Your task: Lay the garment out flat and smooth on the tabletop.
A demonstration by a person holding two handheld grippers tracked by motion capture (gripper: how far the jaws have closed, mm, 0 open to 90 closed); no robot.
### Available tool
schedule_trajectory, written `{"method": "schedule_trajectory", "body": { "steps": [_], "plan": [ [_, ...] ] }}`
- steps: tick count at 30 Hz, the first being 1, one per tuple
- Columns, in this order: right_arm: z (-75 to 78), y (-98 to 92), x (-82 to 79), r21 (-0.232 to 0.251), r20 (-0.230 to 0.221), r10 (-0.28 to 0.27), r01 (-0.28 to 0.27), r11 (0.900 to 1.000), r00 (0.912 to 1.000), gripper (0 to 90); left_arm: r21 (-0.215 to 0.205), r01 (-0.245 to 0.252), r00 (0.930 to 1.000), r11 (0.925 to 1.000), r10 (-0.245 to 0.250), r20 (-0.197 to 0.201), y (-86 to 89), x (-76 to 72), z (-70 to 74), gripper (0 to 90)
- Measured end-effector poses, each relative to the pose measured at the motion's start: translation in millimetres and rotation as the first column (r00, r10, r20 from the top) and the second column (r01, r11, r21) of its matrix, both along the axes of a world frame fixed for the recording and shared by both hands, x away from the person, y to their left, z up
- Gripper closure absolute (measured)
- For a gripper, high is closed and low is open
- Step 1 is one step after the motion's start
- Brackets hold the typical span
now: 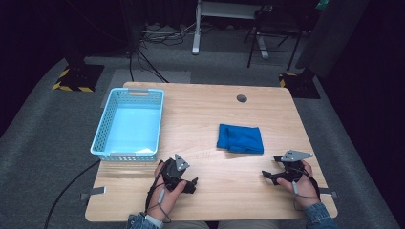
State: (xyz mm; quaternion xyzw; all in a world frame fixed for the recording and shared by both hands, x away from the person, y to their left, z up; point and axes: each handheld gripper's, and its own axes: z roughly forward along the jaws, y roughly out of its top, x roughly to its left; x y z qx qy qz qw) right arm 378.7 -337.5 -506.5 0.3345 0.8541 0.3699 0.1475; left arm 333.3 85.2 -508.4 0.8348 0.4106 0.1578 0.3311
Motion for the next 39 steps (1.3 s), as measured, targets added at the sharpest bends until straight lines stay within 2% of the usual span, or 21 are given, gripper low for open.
{"method": "schedule_trajectory", "body": {
  "steps": [31,33,39],
  "plan": [
    [0.5,-0.2,0.2,-0.003,-0.004,0.003,-0.003,1.0,1.0,11.0,0.0,0.001,1.0,1.0,-0.001,0.0,0.0,0.0,0.1,0.2],
    [2.1,0.0,-0.4,-0.008,-0.002,0.002,-0.002,1.0,1.0,11.0,0.0,0.002,1.0,1.0,-0.002,0.001,0.0,0.1,0.0,0.1],
    [15.9,1.2,-3.2,0.035,0.023,0.013,-0.014,0.999,0.9997,11.0,0.0,0.001,1.0,1.0,-0.001,0.0,0.0,0.0,0.1,0.2]
  ]
}}
